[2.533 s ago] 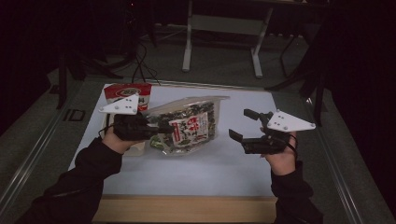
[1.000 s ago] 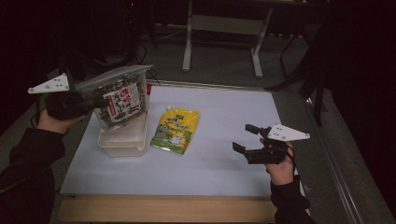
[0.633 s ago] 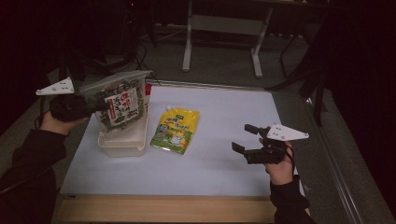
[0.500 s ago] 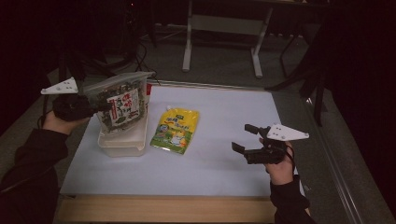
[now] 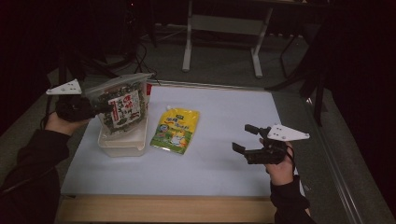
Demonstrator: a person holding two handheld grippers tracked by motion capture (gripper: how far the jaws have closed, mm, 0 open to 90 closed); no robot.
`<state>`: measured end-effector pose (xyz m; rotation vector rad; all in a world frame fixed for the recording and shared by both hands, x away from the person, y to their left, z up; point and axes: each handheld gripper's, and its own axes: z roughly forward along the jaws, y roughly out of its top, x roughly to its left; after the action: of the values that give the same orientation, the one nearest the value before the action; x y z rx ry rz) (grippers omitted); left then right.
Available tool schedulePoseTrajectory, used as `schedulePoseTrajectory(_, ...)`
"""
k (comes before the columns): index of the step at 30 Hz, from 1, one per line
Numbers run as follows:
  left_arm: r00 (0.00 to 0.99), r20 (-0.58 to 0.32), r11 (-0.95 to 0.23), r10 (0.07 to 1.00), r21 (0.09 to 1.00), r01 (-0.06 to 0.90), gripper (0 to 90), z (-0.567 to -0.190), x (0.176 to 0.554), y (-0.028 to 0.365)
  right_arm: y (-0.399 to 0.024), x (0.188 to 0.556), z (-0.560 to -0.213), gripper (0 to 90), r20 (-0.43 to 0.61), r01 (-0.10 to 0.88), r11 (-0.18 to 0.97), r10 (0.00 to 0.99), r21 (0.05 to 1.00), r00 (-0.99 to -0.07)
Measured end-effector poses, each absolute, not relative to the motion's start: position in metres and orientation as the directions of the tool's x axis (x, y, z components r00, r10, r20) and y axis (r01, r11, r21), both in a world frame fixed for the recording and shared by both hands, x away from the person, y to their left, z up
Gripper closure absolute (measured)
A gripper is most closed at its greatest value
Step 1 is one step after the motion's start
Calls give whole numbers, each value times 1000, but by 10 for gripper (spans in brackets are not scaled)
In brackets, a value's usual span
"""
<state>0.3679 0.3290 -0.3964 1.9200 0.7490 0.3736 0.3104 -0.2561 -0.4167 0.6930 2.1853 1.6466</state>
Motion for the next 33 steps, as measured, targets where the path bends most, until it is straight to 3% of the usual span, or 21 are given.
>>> schedulePoseTrajectory(7, 768, -32, -375, 640, 859, 349, 756, -411, 374, 317, -255, 310, -417, 140, 34, 183, 219, 548, 958, -836)
schedulePoseTrajectory(23, 744, -118, -219, 657, 915, 339, 753, -441, 371, 344, -255, 309, -421, 140, 42, 193, 225, 543, 955, -839)
schedulePoseTrajectory(33, 715, -102, -203, 691, 923, 328, 730, -447, 371, 348, -252, 309, -423, 140, 46, 197, 227, 536, 954, -843)
